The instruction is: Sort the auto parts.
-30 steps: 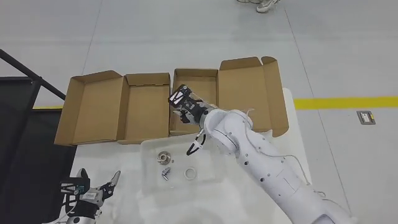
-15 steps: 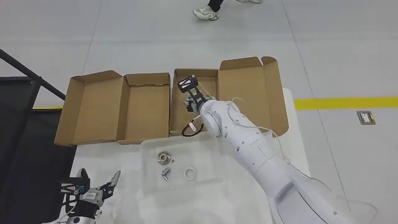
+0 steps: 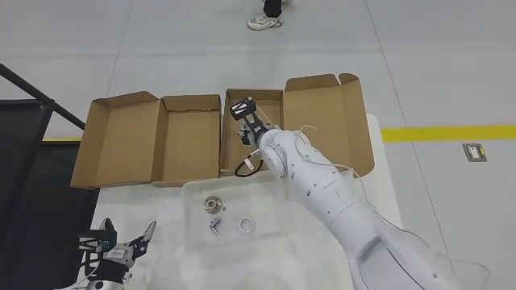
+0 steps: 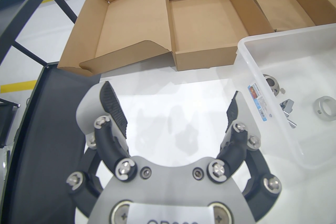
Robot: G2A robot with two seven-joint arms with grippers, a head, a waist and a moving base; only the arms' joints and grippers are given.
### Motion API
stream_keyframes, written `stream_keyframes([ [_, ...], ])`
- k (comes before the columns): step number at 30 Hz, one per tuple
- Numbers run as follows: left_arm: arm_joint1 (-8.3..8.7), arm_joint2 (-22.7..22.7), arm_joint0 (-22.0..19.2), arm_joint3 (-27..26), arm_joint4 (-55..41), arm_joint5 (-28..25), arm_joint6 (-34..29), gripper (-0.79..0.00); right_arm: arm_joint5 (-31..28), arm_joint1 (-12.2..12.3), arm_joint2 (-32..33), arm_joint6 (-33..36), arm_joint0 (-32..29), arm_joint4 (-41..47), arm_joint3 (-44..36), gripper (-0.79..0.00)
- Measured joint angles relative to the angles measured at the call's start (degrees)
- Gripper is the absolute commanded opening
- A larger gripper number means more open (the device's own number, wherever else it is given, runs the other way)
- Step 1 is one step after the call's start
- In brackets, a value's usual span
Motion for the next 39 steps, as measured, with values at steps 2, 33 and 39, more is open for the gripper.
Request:
stream_keyframes([
  [2, 0.0, 0.0, 0.0, 0.0, 0.0, 0.0, 0.0, 0.0, 0.0, 0.0, 0.0, 0.0, 0.0, 0.0, 0.0, -0.785],
  [33, 0.0, 0.0, 0.0, 0.0, 0.0, 0.0, 0.0, 0.0, 2.87, -2.44, 2.47, 5.24, -1.66, 1.17, 8.67, 0.0],
  [39, 0.0, 0.0, 0.0, 0.0, 0.0, 0.0, 0.0, 0.0, 2.58, -2.84, 2.76, 4.29, -1.07, 0.66, 9.46, 0.0],
])
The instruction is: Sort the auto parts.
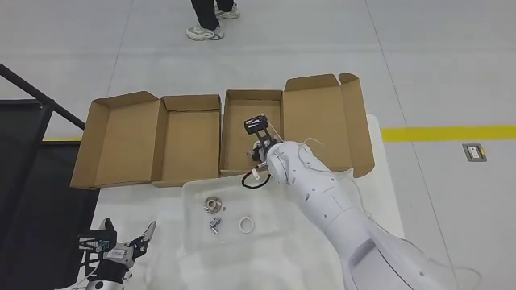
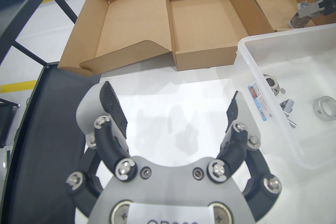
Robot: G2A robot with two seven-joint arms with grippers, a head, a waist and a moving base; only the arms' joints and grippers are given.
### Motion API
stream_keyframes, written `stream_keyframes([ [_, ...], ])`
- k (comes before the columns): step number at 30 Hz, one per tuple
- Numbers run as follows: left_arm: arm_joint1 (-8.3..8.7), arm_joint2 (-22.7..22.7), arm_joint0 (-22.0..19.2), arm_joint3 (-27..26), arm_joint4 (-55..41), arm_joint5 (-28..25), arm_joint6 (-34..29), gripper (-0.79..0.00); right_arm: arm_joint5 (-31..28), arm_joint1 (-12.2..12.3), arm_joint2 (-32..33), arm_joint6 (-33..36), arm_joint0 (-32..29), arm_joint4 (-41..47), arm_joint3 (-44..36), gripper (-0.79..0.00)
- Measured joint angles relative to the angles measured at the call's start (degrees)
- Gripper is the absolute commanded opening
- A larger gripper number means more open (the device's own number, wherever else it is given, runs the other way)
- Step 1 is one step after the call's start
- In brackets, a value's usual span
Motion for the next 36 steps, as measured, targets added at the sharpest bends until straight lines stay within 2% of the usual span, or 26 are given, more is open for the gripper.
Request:
stream_keyframes([
  [4, 0.0, 0.0, 0.0, 0.0, 0.0, 0.0, 0.0, 0.0, -0.94, -0.03, 0.09, -1.32, 0.51, -0.86, -1.01, 0.0],
  [8, 0.0, 0.0, 0.0, 0.0, 0.0, 0.0, 0.0, 0.0, -5.93, 0.66, 0.52, -3.82, 0.87, -1.83, -4.0, 0.0],
  [13, 0.0, 0.0, 0.0, 0.0, 0.0, 0.0, 0.0, 0.0, -13.12, 2.99, 1.65, -6.86, -0.42, -4.71, -10.97, 0.0],
  [17, 0.0, 0.0, 0.0, 0.0, 0.0, 0.0, 0.0, 0.0, -17.72, 5.92, 3.68, -6.48, -3.99, -7.92, -21.01, 0.0],
  [22, 0.0, 0.0, 0.0, 0.0, 0.0, 0.0, 0.0, 0.0, -24.41, 11.5, 9.95, -0.44, -13.22, -13.99, -41.31, 0.0],
  [24, 0.0, 0.0, 0.0, 0.0, 0.0, 0.0, 0.0, 0.0, -27.19, 13.66, 12.82, 4.93, -18.54, -16.8, -51.64, 0.0],
  [28, 0.0, 0.0, 0.0, 0.0, 0.0, 0.0, 0.0, 0.0, -33.09, 16.24, 15.42, 16.76, -27.16, -20.23, -67.6, 0.0],
  [30, 0.0, 0.0, 0.0, 0.0, 0.0, 0.0, 0.0, 0.0, -36.15, 16.85, 14.9, 23.79, -29.22, -21.79, -72.19, 0.0],
  [32, 0.0, 0.0, 0.0, 0.0, 0.0, 0.0, 0.0, 0.0, -36.49, 16.92, 14.75, 26.96, -29.35, -22.13, -72.9, 0.0],
  [36, 0.0, 0.0, 0.0, 0.0, 0.0, 0.0, 0.0, 0.0, -36.26, 16.88, 14.77, 25.06, -29.24, -21.93, -72.58, 0.0],
])
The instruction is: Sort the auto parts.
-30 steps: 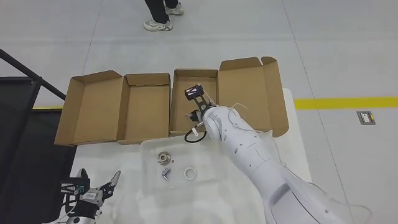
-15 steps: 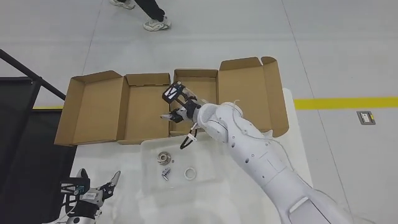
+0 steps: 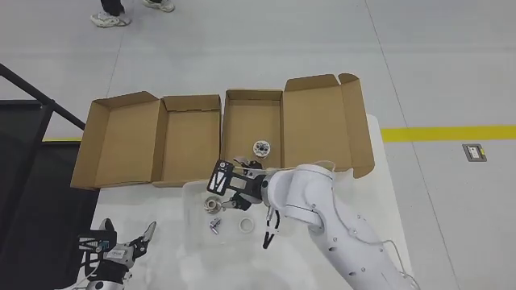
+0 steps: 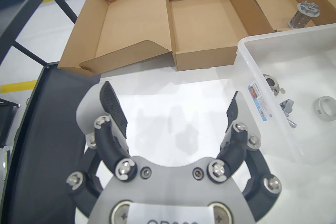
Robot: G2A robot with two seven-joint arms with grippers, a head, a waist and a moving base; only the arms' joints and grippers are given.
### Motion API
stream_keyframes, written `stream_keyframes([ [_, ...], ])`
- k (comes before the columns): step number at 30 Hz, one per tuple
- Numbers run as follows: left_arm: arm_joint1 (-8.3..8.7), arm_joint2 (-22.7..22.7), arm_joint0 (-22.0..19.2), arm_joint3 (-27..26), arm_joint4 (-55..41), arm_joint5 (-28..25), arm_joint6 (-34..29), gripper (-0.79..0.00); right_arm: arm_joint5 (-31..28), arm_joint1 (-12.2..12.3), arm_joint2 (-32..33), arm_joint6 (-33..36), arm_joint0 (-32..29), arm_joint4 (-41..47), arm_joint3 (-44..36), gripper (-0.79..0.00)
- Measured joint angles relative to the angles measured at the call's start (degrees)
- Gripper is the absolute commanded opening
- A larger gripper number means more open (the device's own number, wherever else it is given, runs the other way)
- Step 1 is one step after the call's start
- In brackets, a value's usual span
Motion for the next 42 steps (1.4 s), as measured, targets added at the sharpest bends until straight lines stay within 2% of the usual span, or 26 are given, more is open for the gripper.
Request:
stream_keyframes([
  [5, 0.0, 0.0, 0.0, 0.0, 0.0, 0.0, 0.0, 0.0, -0.55, 0.04, -0.73, -0.55, -0.4, -0.79, 0.29, 0.0],
  [9, 0.0, 0.0, 0.0, 0.0, 0.0, 0.0, 0.0, 0.0, -7.31, -0.5, -5.78, 0.84, 1.58, -2.0, 4.56, 0.0],
  [12, 0.0, 0.0, 0.0, 0.0, 0.0, 0.0, 0.0, 0.0, -7.01, -1.57, -9.92, 3.59, 3.44, -2.06, 8.73, -0.022],
  [13, 0.0, 0.0, 0.0, 0.0, 0.0, 0.0, 0.0, 0.0, -6.4, -1.92, -10.96, 4.46, 3.99, -1.96, 10.0, -0.206],
  [14, 0.0, 0.0, 0.0, 0.0, 0.0, 0.0, 0.0, 0.0, -5.71, -2.26, -11.84, 5.29, 4.54, -1.81, 11.28, -0.314],
  [15, 0.0, 0.0, 0.0, 0.0, 0.0, 0.0, 0.0, 0.0, -4.44, -2.72, -12.81, 6.25, 5.21, -1.56, 12.84, -0.317],
  [16, 0.0, 0.0, 0.0, 0.0, 0.0, 0.0, 0.0, 0.0, -3.34, -3.07, -13.37, 6.75, 5.65, -1.25, 13.94, -0.277],
  [17, 0.0, 0.0, 0.0, 0.0, 0.0, 0.0, 0.0, 0.0, -2.43, -3.39, -13.84, 7.16, 6.1, -0.92, 15.03, -0.271],
  [20, 0.0, 0.0, 0.0, 0.0, 0.0, 0.0, 0.0, 0.0, -0.78, -4.32, -15.18, 8.04, 7.57, 0.04, 18.41, -0.296],
  [24, 0.0, 0.0, 0.0, 0.0, 0.0, 0.0, 0.0, 0.0, 0.02, -5.55, -17.0, 9.45, 9.13, 1.57, 22.48, -0.286],
  [26, 0.0, 0.0, 0.0, 0.0, 0.0, 0.0, 0.0, 0.0, 0.1, -5.99, -17.53, 10.11, 9.69, 2.26, 24.15, -0.323],
  [29, 0.0, 0.0, 0.0, 0.0, 0.0, 0.0, 0.0, 0.0, 0.51, -6.65, -18.2, 11.26, 10.61, 3.18, 26.82, -0.332],
  [32, 0.0, 0.0, 0.0, 0.0, 0.0, 0.0, 0.0, 0.0, 1.07, -7.34, -18.83, 12.28, 11.55, 3.95, 29.85, -0.394],
  [37, 0.0, 0.0, 0.0, 0.0, 0.0, 0.0, 0.0, 0.0, 1.92, -8.67, -20.05, 12.03, 13.01, 4.93, 34.53, -0.413],
  [40, 0.0, 0.0, 0.0, 0.0, 0.0, 0.0, 0.0, 0.0, 2.53, -9.5, -20.86, 11.52, 13.63, 5.28, 36.31, -0.453],
  [42, 0.0, 0.0, 0.0, 0.0, 0.0, 0.0, 0.0, 0.0, 2.8, -10.1, -21.5, 11.8, 14.06, 5.42, 37.59, -0.443],
])
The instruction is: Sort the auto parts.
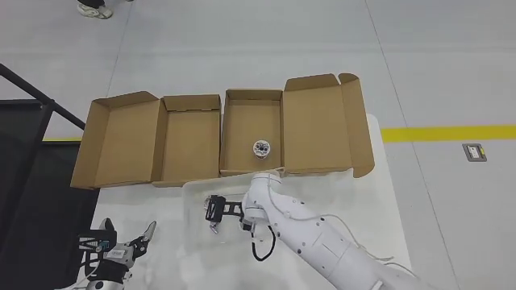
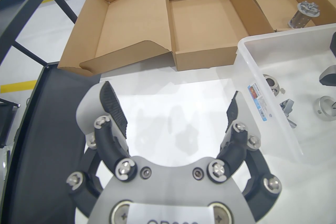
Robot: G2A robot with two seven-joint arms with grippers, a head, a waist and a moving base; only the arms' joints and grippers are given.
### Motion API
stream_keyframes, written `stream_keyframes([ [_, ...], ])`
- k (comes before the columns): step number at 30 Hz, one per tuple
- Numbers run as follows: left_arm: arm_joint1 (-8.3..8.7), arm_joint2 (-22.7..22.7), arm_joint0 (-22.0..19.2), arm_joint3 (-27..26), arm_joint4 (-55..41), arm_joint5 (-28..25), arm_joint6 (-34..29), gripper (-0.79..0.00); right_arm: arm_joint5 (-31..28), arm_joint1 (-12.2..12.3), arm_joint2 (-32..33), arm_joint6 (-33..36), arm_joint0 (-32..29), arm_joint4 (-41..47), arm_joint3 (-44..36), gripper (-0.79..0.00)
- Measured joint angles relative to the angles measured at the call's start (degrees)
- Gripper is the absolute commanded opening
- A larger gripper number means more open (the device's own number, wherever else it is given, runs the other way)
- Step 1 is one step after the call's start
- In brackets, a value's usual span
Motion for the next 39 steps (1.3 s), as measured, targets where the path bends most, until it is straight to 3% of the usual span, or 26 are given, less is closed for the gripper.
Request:
stream_keyframes([
  [12, 0.0, 0.0, 0.0, 0.0, 0.0, 0.0, 0.0, 0.0, 0.51, -3.27, -2.55, -0.8, 2.54, 0.9, 7.64, -0.462],
  [19, 0.0, 0.0, 0.0, 0.0, 0.0, 0.0, 0.0, 0.0, 0.98, -4.84, -3.37, -2.09, 3.46, 0.92, 11.9, -0.526],
  [23, 0.0, 0.0, 0.0, 0.0, 0.0, 0.0, 0.0, 0.0, 1.57, -5.78, -3.88, -2.37, 3.78, 0.91, 13.63, -0.785],
  [32, 0.0, 0.0, 0.0, 0.0, 0.0, 0.0, 0.0, 0.0, 0.73, -6.6, -3.12, -7.13, 5.34, 0.66, 14.35, -0.785],
  [39, 0.0, 0.0, 0.0, 0.0, 0.0, 0.0, 0.0, 0.0, -4.78, -3.26, 1.9, -18.98, 6.49, -2.28, 5.46, -0.785],
])
